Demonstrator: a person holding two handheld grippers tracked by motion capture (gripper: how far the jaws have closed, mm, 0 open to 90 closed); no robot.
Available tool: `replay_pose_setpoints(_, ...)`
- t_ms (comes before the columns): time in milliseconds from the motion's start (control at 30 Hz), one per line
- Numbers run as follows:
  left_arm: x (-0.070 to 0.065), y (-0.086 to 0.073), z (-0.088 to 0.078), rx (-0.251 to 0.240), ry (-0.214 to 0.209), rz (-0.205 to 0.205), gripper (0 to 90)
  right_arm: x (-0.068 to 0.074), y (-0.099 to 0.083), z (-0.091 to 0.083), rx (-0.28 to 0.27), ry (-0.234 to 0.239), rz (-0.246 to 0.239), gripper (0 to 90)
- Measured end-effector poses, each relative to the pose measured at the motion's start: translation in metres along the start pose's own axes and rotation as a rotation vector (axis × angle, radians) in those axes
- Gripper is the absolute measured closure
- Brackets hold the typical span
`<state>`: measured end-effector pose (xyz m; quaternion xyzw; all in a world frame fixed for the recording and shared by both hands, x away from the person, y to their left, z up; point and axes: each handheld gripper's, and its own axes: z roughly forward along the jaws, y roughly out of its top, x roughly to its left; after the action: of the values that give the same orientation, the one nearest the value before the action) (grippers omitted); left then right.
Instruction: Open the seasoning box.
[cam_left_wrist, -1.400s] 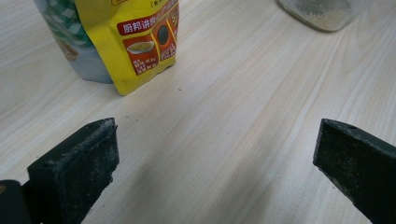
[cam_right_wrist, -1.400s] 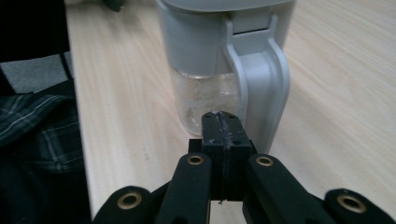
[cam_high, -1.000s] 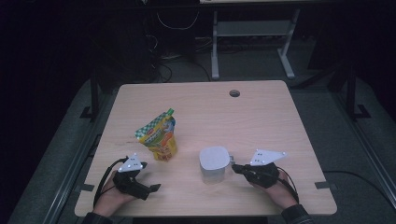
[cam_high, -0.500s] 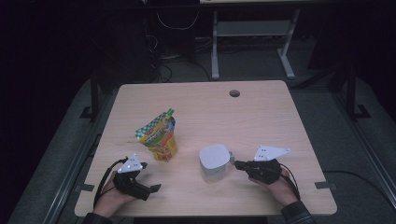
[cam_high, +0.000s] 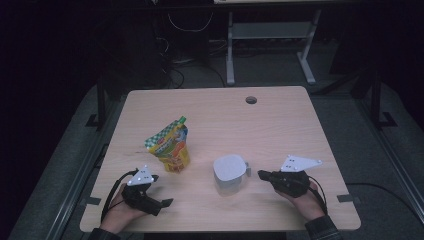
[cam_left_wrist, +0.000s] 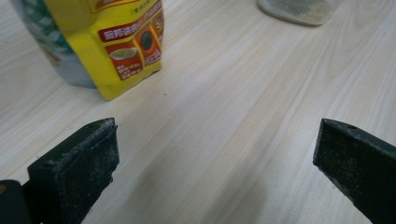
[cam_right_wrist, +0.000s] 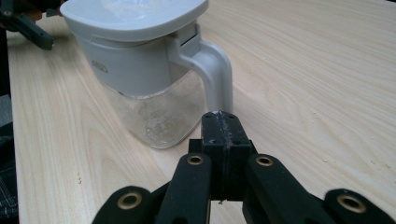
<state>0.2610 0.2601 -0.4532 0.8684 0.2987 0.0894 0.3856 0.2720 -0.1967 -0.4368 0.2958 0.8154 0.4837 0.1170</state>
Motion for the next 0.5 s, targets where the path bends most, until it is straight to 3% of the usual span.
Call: replay_pose_setpoints(500, -0.023, 0.015, 0.010, -0.029, -0.090, 0.040, 0.0, -0.004, 0.005, -0.005, -0.031, -0.017, 0.015, 89.7)
